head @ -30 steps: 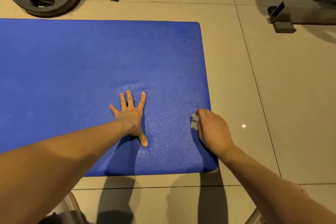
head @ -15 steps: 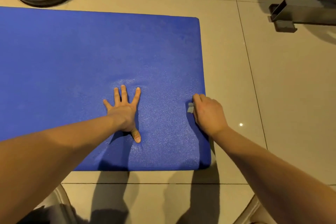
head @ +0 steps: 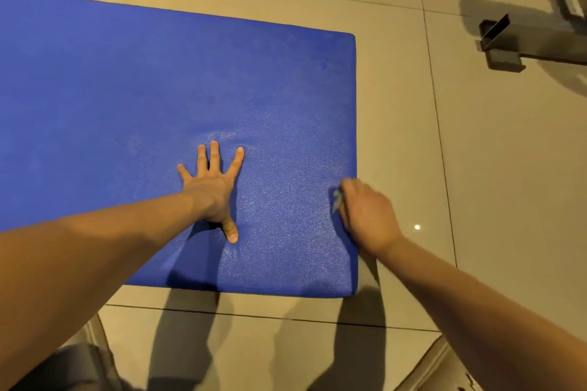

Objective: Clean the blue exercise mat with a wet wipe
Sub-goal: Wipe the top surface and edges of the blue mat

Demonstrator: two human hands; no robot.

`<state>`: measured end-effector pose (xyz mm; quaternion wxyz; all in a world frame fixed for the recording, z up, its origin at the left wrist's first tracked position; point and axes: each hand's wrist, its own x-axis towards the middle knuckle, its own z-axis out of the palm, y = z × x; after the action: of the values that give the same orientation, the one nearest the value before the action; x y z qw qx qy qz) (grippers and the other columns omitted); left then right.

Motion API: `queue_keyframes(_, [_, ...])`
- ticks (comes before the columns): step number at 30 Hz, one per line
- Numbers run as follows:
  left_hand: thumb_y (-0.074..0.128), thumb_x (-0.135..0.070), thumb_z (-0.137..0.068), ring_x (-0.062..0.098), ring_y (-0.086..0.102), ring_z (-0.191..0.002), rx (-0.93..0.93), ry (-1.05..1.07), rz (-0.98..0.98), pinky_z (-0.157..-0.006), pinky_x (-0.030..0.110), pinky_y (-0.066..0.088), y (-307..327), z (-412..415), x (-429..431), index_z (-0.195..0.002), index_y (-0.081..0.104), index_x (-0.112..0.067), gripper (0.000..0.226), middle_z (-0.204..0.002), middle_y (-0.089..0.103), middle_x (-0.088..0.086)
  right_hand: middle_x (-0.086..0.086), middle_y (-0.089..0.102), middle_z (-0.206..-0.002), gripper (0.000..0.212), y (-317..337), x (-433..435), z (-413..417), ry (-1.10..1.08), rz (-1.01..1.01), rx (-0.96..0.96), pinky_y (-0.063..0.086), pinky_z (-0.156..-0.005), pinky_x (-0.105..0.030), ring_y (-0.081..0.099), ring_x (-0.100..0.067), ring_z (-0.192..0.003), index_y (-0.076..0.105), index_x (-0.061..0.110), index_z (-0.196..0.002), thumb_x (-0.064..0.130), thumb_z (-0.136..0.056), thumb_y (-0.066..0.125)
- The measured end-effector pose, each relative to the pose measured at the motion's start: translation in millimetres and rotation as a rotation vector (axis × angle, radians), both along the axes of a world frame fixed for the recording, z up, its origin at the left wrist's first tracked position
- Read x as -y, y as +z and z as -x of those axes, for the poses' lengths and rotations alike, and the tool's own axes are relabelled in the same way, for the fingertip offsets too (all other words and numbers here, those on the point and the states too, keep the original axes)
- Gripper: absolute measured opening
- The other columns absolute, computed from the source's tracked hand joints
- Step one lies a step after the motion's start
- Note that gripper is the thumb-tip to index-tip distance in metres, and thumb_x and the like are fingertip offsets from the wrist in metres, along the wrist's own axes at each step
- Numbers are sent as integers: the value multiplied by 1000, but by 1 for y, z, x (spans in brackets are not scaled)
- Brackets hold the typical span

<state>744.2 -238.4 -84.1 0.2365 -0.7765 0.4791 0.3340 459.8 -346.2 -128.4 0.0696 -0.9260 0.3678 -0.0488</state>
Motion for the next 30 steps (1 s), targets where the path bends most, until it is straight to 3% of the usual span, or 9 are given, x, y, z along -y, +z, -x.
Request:
queue_keyframes(5, [95, -66, -36, 43, -38, -144, 0, -9, 5, -115, 76, 2, -2, -1, -1, -143, -47, -35, 180, -155, -46, 18, -11, 59, -91, 6, -1, -25, -1, -111, -117, 57, 41, -55, -38, 60, -35, -70, 53, 15, -100, 18, -97, 57])
queue_keyframes(9, [96, -64, -35, 43, -38, -144, -9, 9, 9, -114, 78, 2, -1, -2, -1, -142, -47, -36, 182, -154, -47, 19, -1, 61, -103, 24, 25, -99, 45, 441, -403, -21, 52, -71, -34, 62, -22, -88, 55, 24, -113, 35, -91, 53])
queue_keyframes(12, [97, -63, -35, 44, -38, -145, -9, 9, 14, -115, 77, 3, -1, -1, -2, -142, -47, -36, 182, -154, -47, 18, 1, 61, -97, 21, 22, -72, 36, 649, -274, -102, 51, -68, -33, 62, -20, -82, 60, 24, -107, 37, -93, 51])
queue_keyframes(16, [96, -63, -35, 43, -39, -144, -16, 12, 25, -114, 77, 0, -2, -2, -2, -144, -46, -37, 181, -154, -47, 18, -9, 60, -91, 6, 8, 26, -24, 168, -55, 3, 43, -59, -39, 63, -36, -76, 53, 21, -96, 17, -91, 54])
queue_keyframes(19, [97, -63, -35, 43, -40, -143, -15, 16, 14, -114, 77, -1, -7, -3, -3, -142, -47, -36, 181, -153, -48, 18, -16, 61, -101, 7, 5, 61, -61, -232, -67, 20, 38, -60, -39, 61, -40, -81, 53, 10, -101, 16, -100, 50])
queue_keyframes(21, [96, -63, -36, 44, -41, -142, -8, 6, 9, -114, 77, -1, -9, -4, -3, -141, -48, -36, 181, -153, -49, 19, -18, 63, -97, 9, 5, 35, -78, -263, -95, 75, 38, -60, -40, 62, -41, -79, 55, 8, -97, 17, -100, 51])
queue_keyframes(24, [97, -63, -37, 44, -41, -142, -11, 10, 21, -114, 78, -1, -10, -4, -3, -140, -49, -36, 181, -152, -50, 18, -12, 64, -86, 7, 19, -48, -69, 67, -204, 15, 39, -55, -36, 64, -37, -71, 56, 13, -90, 15, -93, 63])
queue_keyframes(27, [97, -62, -37, 45, -40, -142, -16, 14, 30, -113, 78, -1, -7, -4, -4, -140, -49, -37, 181, -151, -50, 19, -7, 64, -98, 21, 30, -91, -39, 610, -435, -164, 48, -65, -34, 64, -28, -82, 57, 18, -107, 27, -90, 63])
queue_keyframes(30, [98, -61, -37, 44, -41, -142, -24, 22, 43, -114, 78, -2, -9, -4, -5, -139, -50, -38, 181, -151, -51, 18, 0, 61, -96, 29, 11, -46, -38, 664, -281, -97, 51, -61, -35, 65, -24, -80, 52, 30, -110, 29, -86, 68])
